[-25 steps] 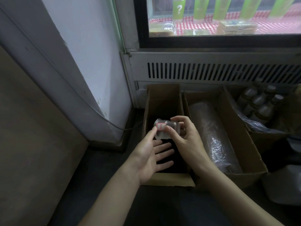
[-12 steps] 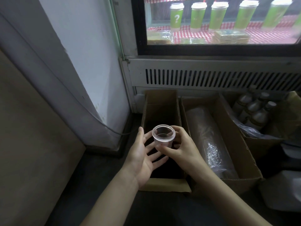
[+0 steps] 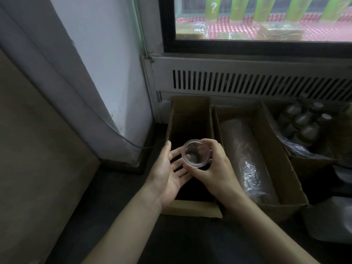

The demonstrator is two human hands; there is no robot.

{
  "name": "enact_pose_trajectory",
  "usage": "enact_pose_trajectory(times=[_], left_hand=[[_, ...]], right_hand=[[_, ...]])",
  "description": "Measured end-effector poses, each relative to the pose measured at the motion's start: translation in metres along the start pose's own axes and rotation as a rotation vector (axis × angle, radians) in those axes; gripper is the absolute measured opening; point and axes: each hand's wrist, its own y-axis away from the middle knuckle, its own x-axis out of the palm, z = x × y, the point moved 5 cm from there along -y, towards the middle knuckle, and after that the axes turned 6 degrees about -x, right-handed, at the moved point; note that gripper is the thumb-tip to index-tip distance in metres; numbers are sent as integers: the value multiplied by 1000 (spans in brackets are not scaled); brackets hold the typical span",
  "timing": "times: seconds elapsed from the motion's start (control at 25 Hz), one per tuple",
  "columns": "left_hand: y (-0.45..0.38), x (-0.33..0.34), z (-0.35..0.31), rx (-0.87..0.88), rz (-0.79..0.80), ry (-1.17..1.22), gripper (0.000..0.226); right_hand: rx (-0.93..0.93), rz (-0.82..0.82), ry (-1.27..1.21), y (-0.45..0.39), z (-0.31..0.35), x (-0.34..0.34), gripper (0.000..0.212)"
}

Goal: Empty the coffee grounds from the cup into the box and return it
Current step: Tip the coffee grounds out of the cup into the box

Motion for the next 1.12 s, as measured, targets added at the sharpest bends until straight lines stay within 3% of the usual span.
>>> enact_pose_trajectory(times=[0.32, 0.48, 0.68, 0.88, 1.12], left_hand=[[16, 14, -6, -50, -25, -7, 53], [65, 32, -26, -95, -83, -25, 54], [163, 84, -110, -98, -93, -41, 56], [288, 139, -212, -96, -85, 3, 58], [423, 162, -321, -21, -54, 5, 49]], right_hand=[[127, -30, -31, 3, 10, -12, 67], [199, 37, 7, 8, 62, -27, 67], [234, 46, 13, -14, 185, -75, 68], [239, 87, -5, -43, 350, -128, 71], [170, 134, -70, -72, 532, -165, 65]])
